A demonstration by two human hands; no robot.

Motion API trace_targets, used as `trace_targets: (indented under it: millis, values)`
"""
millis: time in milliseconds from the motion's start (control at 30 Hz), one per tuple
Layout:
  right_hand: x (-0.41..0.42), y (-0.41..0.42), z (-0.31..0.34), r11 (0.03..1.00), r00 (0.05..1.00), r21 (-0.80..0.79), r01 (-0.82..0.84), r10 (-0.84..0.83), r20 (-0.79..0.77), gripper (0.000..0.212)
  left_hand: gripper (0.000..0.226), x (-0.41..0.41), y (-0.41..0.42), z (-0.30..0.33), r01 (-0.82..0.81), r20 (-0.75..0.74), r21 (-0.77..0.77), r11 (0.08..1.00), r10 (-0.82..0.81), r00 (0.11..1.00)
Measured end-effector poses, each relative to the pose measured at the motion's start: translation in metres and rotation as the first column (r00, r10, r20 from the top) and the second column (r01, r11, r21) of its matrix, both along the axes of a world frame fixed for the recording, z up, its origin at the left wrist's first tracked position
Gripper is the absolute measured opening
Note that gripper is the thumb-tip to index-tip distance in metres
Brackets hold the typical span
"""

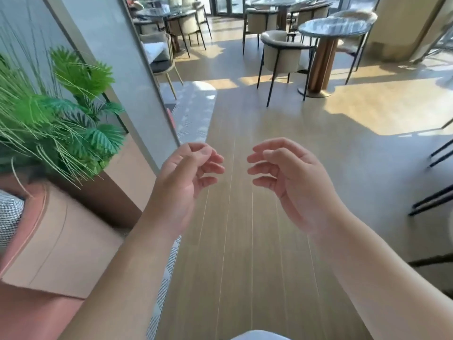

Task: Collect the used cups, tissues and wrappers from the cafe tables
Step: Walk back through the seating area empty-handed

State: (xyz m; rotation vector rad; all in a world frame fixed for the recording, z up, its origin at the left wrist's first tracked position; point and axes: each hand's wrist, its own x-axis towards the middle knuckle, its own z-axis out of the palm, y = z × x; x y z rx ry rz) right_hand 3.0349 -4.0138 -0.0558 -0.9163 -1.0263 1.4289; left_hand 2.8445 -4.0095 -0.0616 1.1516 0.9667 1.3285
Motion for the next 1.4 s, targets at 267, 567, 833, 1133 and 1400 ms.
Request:
trace_targets:
  millis: [267, 567, 833, 1133, 1400]
  values:
    - [-0.045, 0.145, -0.019, 0.996, 0.996, -0.051, -0.071, 0.067, -0.061, 0.017, 0.023, -0.047, 0.14, -0.026, 0.02, 0.147, -0.006, 1.0, -0.019, 0.989]
    - [-0.136, 0.354, -0.009, 0.992, 1.0, -0.123, -0.016, 0.015, -0.01, 0.017, 0.016, -0.13, 0.361, -0.03, 0.049, 0.137, -0.037, 0.998, -0.043, 0.99]
    - [-0.178, 0.474, 0.003, 0.995, 0.999, -0.094, 0.045, -0.043, 0.026, 0.019, 0.011, -0.18, 0.508, -0.012, 0.083, 0.17, -0.014, 0.996, -0.08, 0.982]
    - [-0.195, 0.607, -0.018, 0.996, 0.999, -0.091, -0.005, 0.002, -0.037, 0.016, 0.01, -0.193, 0.628, -0.019, 0.051, 0.127, -0.014, 0.999, -0.048, 0.991]
    - [-0.178, 0.77, -0.022, 0.994, 0.988, -0.079, -0.077, 0.065, -0.139, 0.016, 0.009, -0.168, 0.775, -0.01, -0.015, 0.059, -0.03, 0.999, 0.017, 0.998]
